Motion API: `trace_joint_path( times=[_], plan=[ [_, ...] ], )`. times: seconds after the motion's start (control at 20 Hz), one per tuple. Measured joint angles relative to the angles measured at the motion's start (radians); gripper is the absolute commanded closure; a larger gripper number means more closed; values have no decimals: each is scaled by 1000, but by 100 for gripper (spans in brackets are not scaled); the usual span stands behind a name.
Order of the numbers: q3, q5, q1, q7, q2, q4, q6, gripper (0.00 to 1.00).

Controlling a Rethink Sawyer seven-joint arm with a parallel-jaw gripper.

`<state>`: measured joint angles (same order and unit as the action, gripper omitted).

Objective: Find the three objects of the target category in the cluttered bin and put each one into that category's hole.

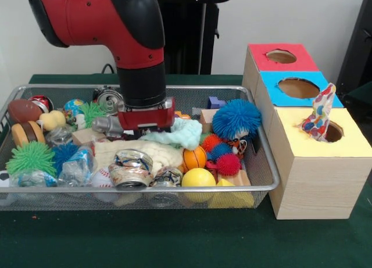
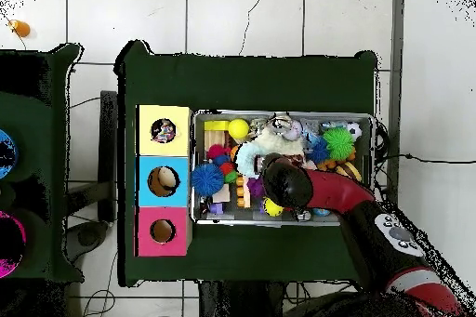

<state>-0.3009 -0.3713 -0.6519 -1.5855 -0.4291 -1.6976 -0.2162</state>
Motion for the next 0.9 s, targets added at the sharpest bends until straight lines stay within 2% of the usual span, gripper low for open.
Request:
trace_joint_path(
  times=[0.15, 0.2, 0.6, 0.9],
  plan=[
    [-4, 2, -17, 0, 11, -12, 30, 0],
    [-6, 2, -23, 0, 14, -16, 38, 100],
    [-48, 16, -66, 0, 26, -45, 66, 100],
    [-131, 81, -150, 0, 26, -116, 69, 100]
  ],
)
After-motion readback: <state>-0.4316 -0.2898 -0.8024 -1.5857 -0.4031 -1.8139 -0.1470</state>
